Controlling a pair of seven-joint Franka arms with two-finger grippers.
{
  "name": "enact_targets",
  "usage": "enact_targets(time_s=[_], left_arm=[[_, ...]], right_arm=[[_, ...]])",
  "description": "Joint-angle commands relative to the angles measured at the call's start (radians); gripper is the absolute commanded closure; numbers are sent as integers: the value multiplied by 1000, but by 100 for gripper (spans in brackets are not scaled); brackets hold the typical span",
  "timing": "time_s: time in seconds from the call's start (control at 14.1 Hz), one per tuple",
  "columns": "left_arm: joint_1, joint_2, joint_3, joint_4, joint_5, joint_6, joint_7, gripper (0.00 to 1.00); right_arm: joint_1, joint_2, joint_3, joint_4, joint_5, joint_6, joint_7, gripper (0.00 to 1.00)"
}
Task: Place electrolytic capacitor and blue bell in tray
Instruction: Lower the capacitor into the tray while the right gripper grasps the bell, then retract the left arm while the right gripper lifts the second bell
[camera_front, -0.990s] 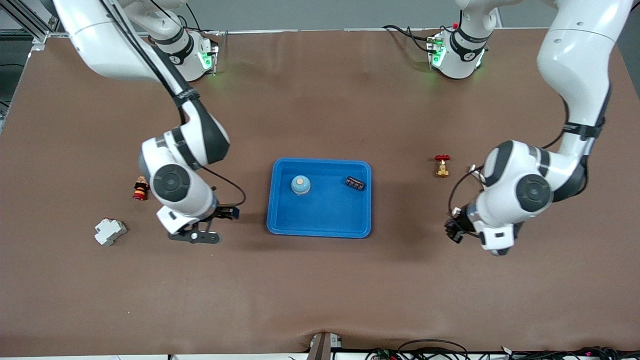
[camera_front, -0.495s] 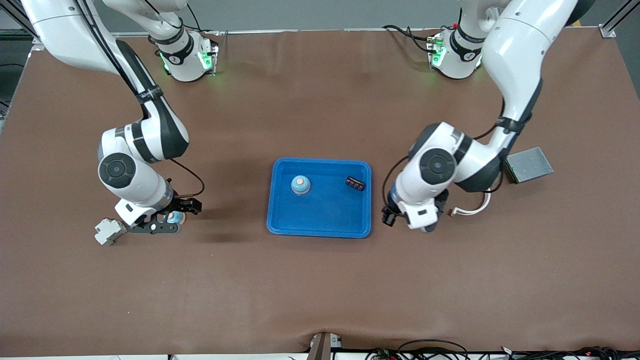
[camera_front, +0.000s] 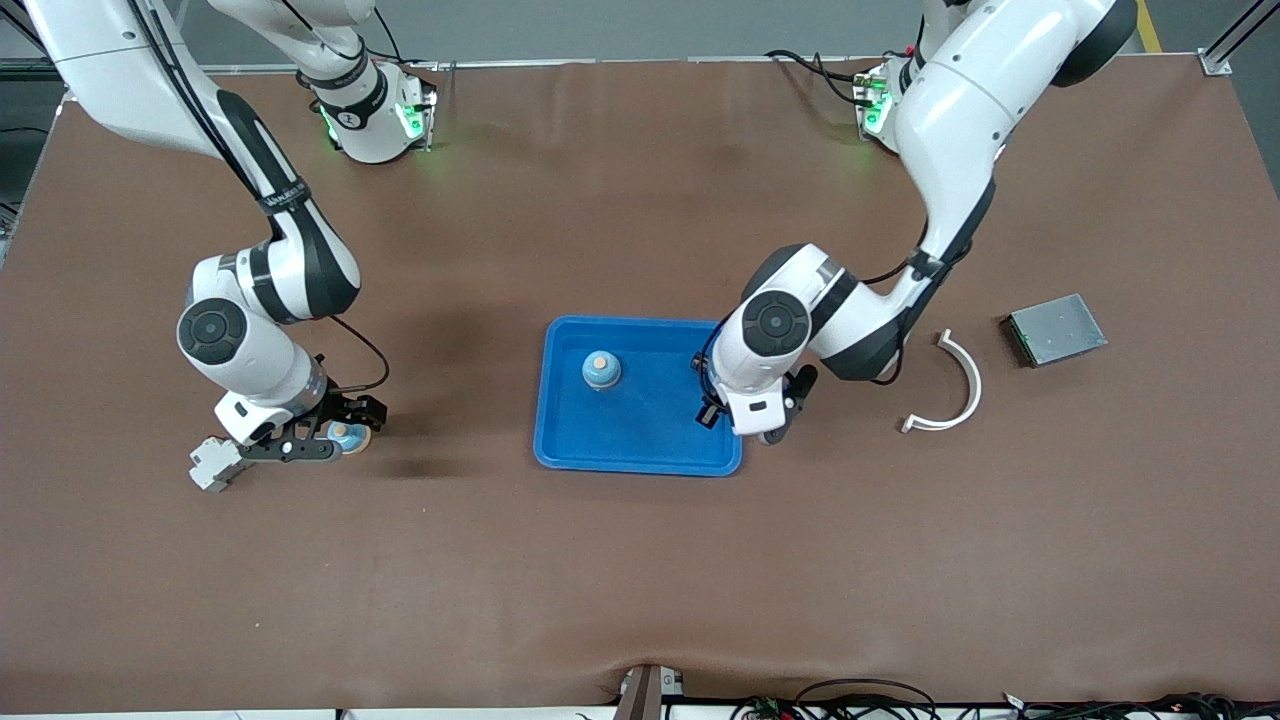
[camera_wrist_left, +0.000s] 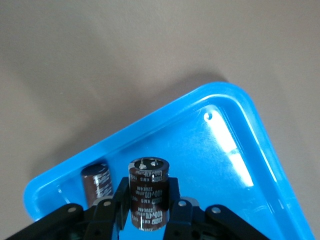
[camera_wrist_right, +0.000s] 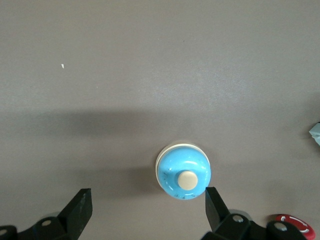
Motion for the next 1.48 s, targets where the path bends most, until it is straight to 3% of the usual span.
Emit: enact_targets(time_s=[0.0, 0.07, 0.14, 0.28, 0.35, 0.64, 0.85, 1.06, 1.41], left_arm=[[-78, 39, 71, 63, -4, 11, -12, 100], [-86, 60, 77, 73, -3, 29, -12, 100], [-86, 76, 77, 73, -1, 55, -8, 92], [-86, 77, 87, 74, 3, 86, -5, 21], [-85, 70, 91, 77, 3, 86, -1, 0], [-59, -4, 94, 108, 11, 54, 16, 0], [47, -88, 97, 148, -4, -85, 141, 0], [148, -180, 79, 146, -12, -150, 408, 0], [288, -329, 82, 140, -1, -376, 876, 0]], right_arm=[[-51, 0, 19, -39, -12, 70, -37, 0], [-57, 14, 17, -47, -12, 97, -41, 0], [-60, 23, 17, -50, -12, 110, -42, 0], [-64, 39, 17, -50, -12, 118, -42, 0], [-68, 48, 17, -50, -12, 127, -42, 0], [-85, 97, 17, -48, -12, 170, -42, 0], [-87, 103, 16, -48, -13, 173, -44, 0], [-91, 117, 16, -44, -19, 186, -45, 0], [-99, 149, 13, -27, -27, 210, -57, 0]])
